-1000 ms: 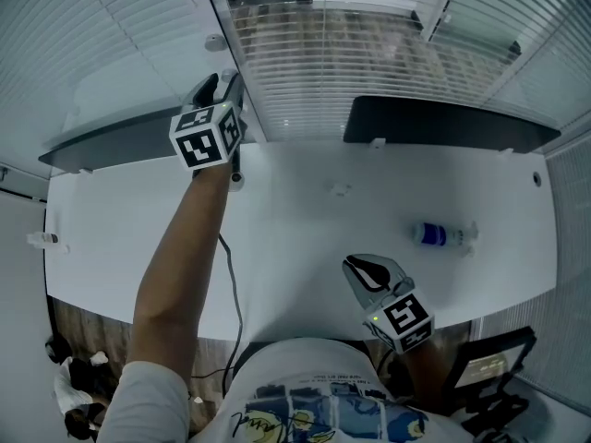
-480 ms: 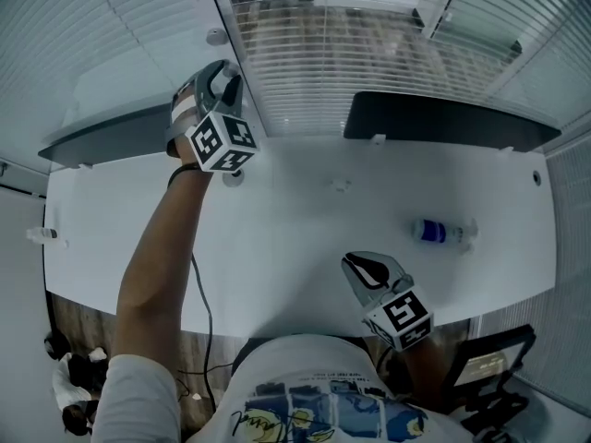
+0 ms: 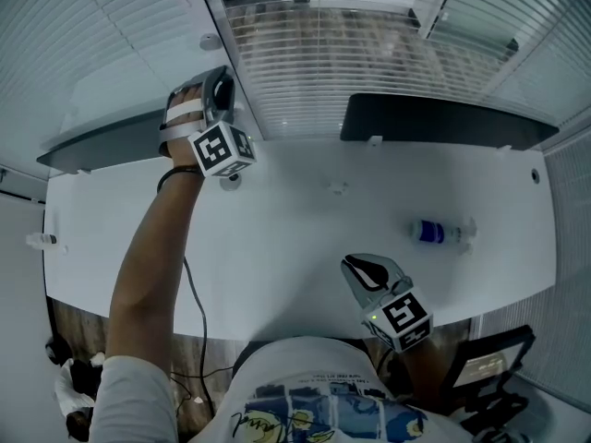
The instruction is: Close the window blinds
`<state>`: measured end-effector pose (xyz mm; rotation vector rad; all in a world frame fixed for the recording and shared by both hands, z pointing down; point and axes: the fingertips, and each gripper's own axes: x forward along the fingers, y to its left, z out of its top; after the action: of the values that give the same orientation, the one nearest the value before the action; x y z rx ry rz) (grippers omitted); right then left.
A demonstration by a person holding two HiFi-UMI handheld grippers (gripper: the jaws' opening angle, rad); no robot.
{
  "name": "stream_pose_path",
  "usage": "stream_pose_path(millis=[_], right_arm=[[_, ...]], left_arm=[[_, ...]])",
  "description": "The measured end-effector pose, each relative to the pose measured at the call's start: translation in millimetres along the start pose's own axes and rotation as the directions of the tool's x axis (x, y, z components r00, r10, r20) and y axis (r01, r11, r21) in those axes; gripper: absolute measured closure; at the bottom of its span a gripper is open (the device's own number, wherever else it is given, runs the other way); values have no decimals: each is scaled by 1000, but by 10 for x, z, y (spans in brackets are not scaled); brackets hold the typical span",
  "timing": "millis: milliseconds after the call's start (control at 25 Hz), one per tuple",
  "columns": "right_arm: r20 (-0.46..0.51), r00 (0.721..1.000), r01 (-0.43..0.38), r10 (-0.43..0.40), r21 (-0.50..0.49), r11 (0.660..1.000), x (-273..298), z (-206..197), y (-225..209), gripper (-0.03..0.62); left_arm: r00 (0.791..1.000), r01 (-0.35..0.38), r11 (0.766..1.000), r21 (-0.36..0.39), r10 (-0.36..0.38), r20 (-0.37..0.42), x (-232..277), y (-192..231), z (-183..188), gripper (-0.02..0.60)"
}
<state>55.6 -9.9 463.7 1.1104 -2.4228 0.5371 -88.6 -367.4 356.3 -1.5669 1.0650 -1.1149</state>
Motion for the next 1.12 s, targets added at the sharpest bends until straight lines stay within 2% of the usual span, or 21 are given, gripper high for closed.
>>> stream_pose_path(millis=[120, 200, 280, 320, 400, 480, 600, 800, 920, 960, 1000, 1040, 1120], right_arm=[[0, 1000, 2, -2, 2, 1000, 3, -10, -9, 577], [-1, 1000, 2, -2, 2, 1000, 10, -4, -9, 577], [-2, 1000, 2, -2, -1, 1000, 12, 5, -11, 577], [-2, 1000, 3, -3, -2, 1000, 12, 11, -12, 577], [-1, 1000, 2, -2, -3, 1000, 15, 19, -12, 577], [-2, 1000, 1, -1, -3, 1000, 14, 14, -8, 577], [-6, 1000, 0, 0, -3, 1000, 11, -8, -6, 577], [-7, 1000, 2, -2, 2, 1000, 6, -26, -13, 577], [-2, 1000, 4, -4, 0, 1000, -6, -19, -18, 577], [-1, 1000, 3, -3, 0, 1000, -5, -18, -17, 577], [0, 1000, 2, -2, 0, 1000, -3, -17, -15, 577], [0, 1000, 0, 0, 0, 1000, 1, -16, -11, 577], [0, 1000, 0, 0, 1, 1000, 7, -17, -12, 577]], left_arm=[[1000, -14, 999, -49, 13, -5, 8, 16, -11, 451], [1000, -15, 989, -146, 13, -11, 11, 28, -27, 453], [1000, -11, 953, -303, 6, -19, 7, 49, -44, 453], [1000, -12, 920, -392, 2, -25, 5, 62, -53, 453], [999, -16, 824, -566, -5, -36, 0, 90, -73, 453], [999, -22, 705, -708, -14, -44, -6, 113, -93, 454], [999, -18, 527, -849, -27, -38, -9, 133, -124, 454], [1000, 4, 283, -959, -20, -2, -16, 157, -180, 454], [999, 39, 106, -994, -16, 38, -34, 150, -190, 454], [999, 47, 55, -997, -14, 47, -36, 152, -196, 454], [999, 52, 16, -999, -12, 52, -36, 155, -202, 454], [998, 54, -8, -999, -12, 54, -34, 157, -208, 454], [998, 55, -24, -998, -14, 55, -27, 158, -216, 454]])
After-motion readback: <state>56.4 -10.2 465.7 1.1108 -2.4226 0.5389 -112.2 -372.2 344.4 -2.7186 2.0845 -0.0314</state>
